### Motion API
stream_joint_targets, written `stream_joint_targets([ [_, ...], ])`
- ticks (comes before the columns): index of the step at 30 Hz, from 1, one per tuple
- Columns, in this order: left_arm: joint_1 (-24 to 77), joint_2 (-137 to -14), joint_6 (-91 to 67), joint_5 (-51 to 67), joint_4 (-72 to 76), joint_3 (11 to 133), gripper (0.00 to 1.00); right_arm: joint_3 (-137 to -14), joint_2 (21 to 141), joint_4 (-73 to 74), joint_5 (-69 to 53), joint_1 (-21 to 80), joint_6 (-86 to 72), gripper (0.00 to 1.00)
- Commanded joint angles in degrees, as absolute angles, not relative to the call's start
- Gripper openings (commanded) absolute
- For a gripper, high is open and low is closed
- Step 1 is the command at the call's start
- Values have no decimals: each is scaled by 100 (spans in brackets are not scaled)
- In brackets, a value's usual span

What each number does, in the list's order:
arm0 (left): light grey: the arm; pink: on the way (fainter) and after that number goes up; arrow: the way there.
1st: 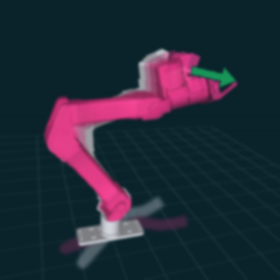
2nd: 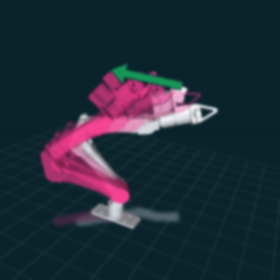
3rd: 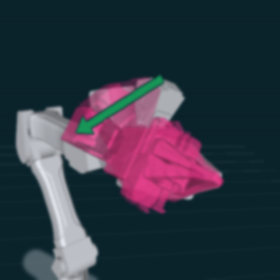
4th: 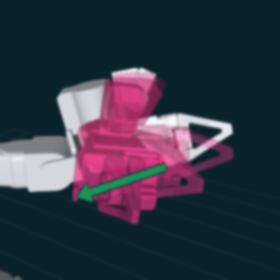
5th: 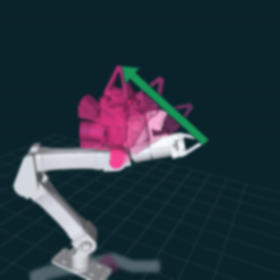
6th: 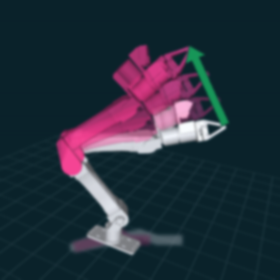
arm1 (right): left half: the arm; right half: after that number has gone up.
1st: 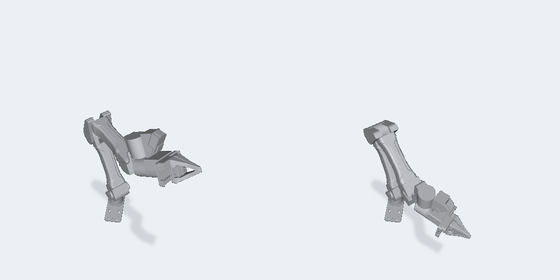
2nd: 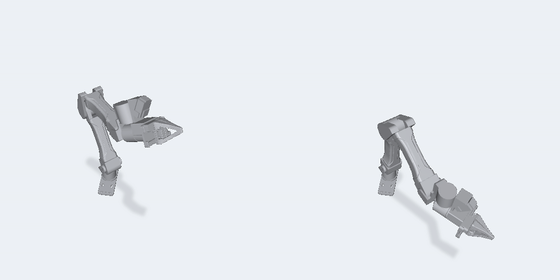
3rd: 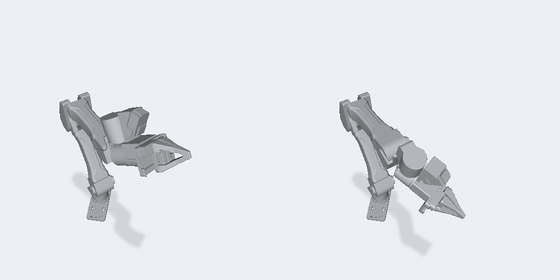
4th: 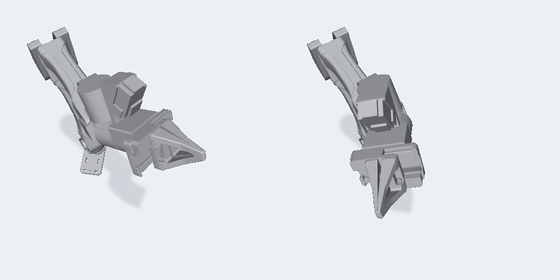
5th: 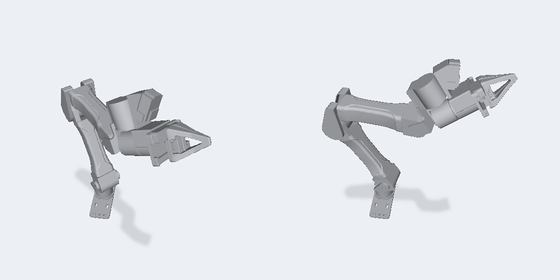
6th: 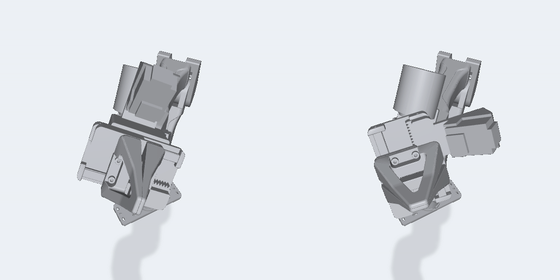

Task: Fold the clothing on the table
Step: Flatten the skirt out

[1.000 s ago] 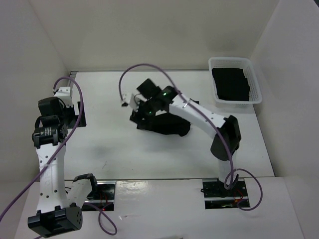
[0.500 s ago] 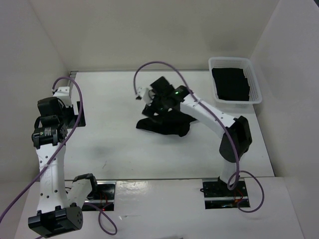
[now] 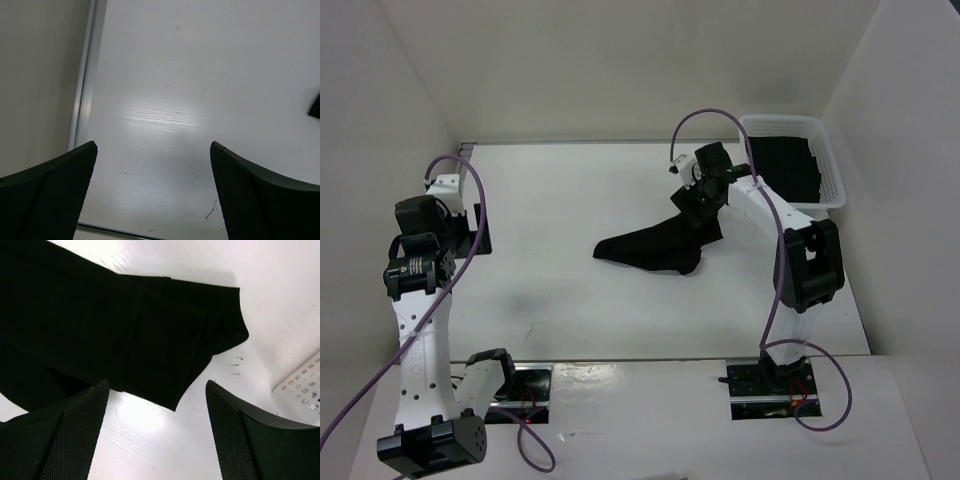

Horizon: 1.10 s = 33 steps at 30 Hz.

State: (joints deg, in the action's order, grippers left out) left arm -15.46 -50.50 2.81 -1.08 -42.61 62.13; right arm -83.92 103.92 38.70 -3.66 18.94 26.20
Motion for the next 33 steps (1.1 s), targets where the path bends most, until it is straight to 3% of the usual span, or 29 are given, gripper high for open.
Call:
stream_joint_targets([
  [1, -1582, -5019, 237, 18, -4096, 6187, 100, -8402, 10485, 3507, -475, 1951, 2531, 82],
  [18, -1582, -5071, 237, 18, -4096, 6187, 100, -8789, 11390, 3507, -1169, 1117, 2479, 74],
  [24, -1582, -5071, 237, 18, -4096, 6187, 100, -8894, 11504, 3507, -1301, 1116, 2531, 58],
  [33, -1582, -5071, 237, 18, -4096, 6187, 100, -8999, 11558, 3630, -1529, 1116, 2531, 55],
])
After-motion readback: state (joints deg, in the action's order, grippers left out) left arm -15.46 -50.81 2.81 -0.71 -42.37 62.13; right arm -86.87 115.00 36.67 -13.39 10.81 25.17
